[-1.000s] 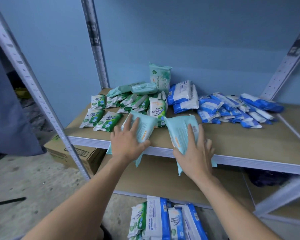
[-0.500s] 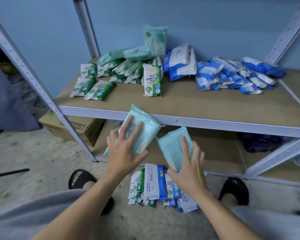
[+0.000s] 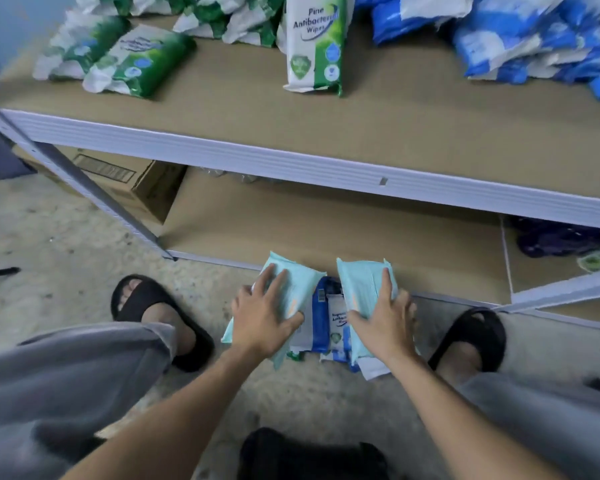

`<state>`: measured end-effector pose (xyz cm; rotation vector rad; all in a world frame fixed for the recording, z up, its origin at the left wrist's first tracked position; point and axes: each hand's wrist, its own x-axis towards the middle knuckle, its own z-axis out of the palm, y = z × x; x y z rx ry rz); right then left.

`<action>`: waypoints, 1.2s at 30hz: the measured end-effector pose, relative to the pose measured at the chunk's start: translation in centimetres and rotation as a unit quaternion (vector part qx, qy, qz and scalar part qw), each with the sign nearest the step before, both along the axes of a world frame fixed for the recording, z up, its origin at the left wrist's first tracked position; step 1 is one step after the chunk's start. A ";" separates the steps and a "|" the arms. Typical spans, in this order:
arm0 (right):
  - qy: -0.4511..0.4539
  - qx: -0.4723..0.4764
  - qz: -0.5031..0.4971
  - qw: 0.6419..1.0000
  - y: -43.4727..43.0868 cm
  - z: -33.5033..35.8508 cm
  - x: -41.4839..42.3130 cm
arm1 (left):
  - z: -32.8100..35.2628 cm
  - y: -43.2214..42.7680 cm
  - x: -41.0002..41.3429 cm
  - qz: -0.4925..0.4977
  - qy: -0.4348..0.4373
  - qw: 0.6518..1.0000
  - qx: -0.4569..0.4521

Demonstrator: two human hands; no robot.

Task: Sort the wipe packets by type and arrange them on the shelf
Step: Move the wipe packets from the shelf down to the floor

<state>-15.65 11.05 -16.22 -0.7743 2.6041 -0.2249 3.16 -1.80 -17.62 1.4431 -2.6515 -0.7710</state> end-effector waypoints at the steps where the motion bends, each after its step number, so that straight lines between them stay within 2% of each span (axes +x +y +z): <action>1: -0.003 0.005 -0.003 1.000 -0.3 -1.0 -0.2 | -1.1 0.0 -1.0 -0.005 -0.011 1.000 0.012; 5: -0.070 0.042 0.032 0.996 -0.1 -5.4 0.0 | -5.4 1.1 -4.1 -0.015 -0.079 0.993 0.090; 7: -0.112 0.083 0.065 0.988 1.1 -7.4 0.7 | -7.3 2.4 -4.3 -0.049 -0.112 0.989 0.082; 13: -0.133 0.127 0.095 0.978 2.8 -9.7 1.3 | -9.5 3.8 -3.8 -0.057 -0.113 0.991 0.048; 22: -0.212 0.154 0.097 0.960 1.8 -9.0 -0.7 | -8.7 2.6 -4.3 -0.070 -0.155 0.978 0.124; 26: -0.234 0.128 0.090 0.959 2.2 -7.4 -1.9 | -7.5 2.0 -3.4 -0.100 -0.183 0.969 0.136; 31: -0.219 0.088 0.060 0.970 3.1 -4.8 -1.8 | -3.8 0.8 -3.0 -0.131 -0.225 0.954 0.150; 36: -0.199 0.001 0.067 0.978 2.3 0.0 -0.9 | 1.0 0.2 -2.3 -0.119 -0.194 0.969 0.092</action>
